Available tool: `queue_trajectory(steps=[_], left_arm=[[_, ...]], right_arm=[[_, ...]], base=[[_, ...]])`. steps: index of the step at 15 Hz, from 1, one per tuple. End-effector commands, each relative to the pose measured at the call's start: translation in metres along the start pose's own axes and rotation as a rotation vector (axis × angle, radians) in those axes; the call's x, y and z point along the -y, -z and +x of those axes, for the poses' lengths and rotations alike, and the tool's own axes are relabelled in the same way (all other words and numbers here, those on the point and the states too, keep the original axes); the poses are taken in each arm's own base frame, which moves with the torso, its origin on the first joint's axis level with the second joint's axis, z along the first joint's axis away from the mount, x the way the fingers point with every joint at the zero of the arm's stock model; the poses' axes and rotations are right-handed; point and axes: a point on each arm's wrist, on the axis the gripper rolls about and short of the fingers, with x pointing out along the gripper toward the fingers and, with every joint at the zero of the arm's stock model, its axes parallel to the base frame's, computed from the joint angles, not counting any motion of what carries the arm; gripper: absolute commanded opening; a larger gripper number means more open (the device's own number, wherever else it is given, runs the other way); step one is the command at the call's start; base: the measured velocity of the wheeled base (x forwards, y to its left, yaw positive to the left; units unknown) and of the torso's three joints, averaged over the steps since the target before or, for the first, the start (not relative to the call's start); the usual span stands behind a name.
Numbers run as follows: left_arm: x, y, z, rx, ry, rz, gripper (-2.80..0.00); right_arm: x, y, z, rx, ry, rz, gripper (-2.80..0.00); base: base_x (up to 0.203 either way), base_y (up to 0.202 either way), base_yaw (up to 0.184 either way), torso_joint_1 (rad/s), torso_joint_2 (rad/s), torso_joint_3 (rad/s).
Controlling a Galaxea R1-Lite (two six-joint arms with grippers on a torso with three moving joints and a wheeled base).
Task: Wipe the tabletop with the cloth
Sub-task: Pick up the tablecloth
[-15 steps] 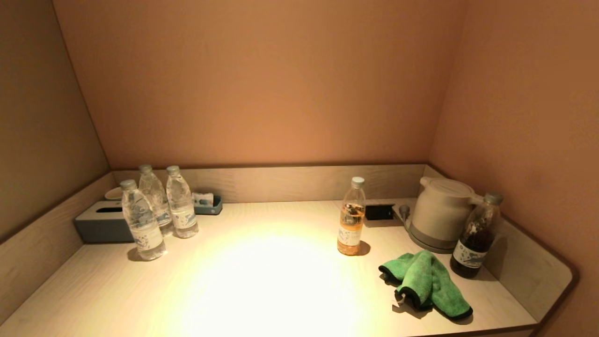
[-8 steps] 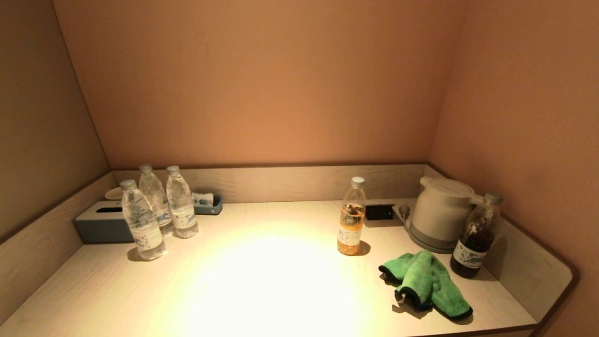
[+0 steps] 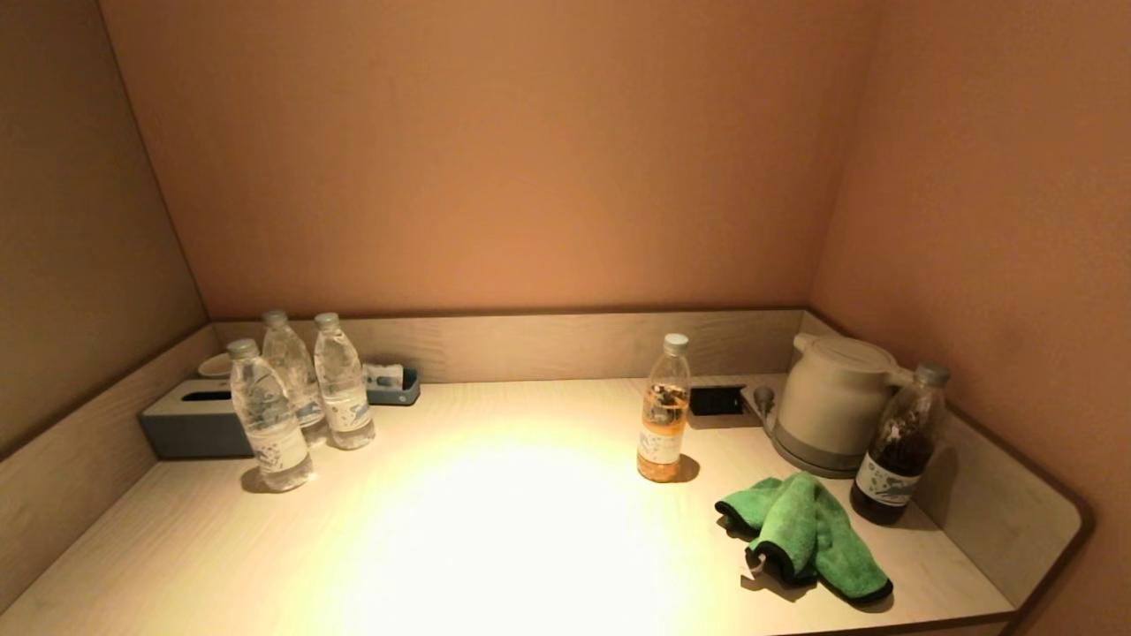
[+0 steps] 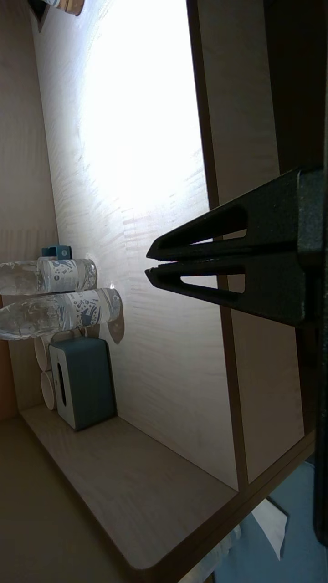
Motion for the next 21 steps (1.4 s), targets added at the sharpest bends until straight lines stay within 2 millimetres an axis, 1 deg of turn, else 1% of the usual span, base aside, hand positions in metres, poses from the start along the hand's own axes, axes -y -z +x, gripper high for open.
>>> queue_trajectory(steps=[1,2,4,5,7,10,13,14,17,19,21], left_arm=[[0.000,0.000,0.000,0.000,0.000,0.000,-2.80],[0.000,0.000,0.000,0.000,0.000,0.000,-2.80],[0.000,0.000,0.000,-0.001,0.001,0.000,-2.80],[0.000,0.000,0.000,0.000,-0.001,0.000,-2.80],[0.000,0.000,0.000,0.000,-0.001,0.000,-2.80],[0.000,0.000,0.000,0.000,0.001,0.000,-2.80],[0.000,0.000,0.000,0.000,0.001,0.000,-2.80],[0.000,0.000,0.000,0.000,-0.001,0.000,-2.80],[0.000,0.000,0.000,0.000,0.001,0.000,-2.80],[0.000,0.000,0.000,0.000,-0.001,0.000,-2.80],[0.000,0.000,0.000,-0.001,0.000,0.000,-2.80]], right_arm=[[0.000,-0.011,-0.008,-0.050,-0.022,0.001,-2.80],[0.000,-0.020,-0.009,-0.084,-0.039,0.002,-2.80],[0.000,-0.034,-0.002,-0.152,-0.056,0.006,-2.80],[0.000,-0.041,0.005,-0.192,-0.066,0.009,-2.80],[-0.001,-0.058,0.027,-0.304,-0.103,0.022,-2.80],[-0.001,-0.081,0.081,-0.501,-0.146,0.051,-2.80],[-0.001,-0.083,0.145,-0.635,-0.158,0.075,-2.80],[-0.001,-0.081,0.165,-0.665,-0.159,0.080,-2.80],[-0.001,-0.062,0.237,-0.795,-0.151,0.111,-2.80],[-0.001,-0.053,0.280,-0.835,-0.130,0.150,-2.80],[-0.001,-0.045,0.313,-0.853,-0.096,0.180,-2.80]], base=[[0.000,0.000,0.000,0.000,0.00,0.000],[0.000,0.000,0.000,0.000,0.00,0.000],[0.000,0.000,0.000,0.000,0.00,0.000],[0.000,0.000,0.000,0.000,0.00,0.000],[0.000,0.000,0.000,0.000,0.00,0.000],[0.000,0.000,0.000,0.000,0.00,0.000],[0.000,0.000,0.000,0.000,0.00,0.000],[0.000,0.000,0.000,0.000,0.00,0.000],[0.000,0.000,0.000,0.000,0.00,0.000],[0.000,0.000,0.000,0.000,0.00,0.000],[0.000,0.000,0.000,0.000,0.00,0.000]])
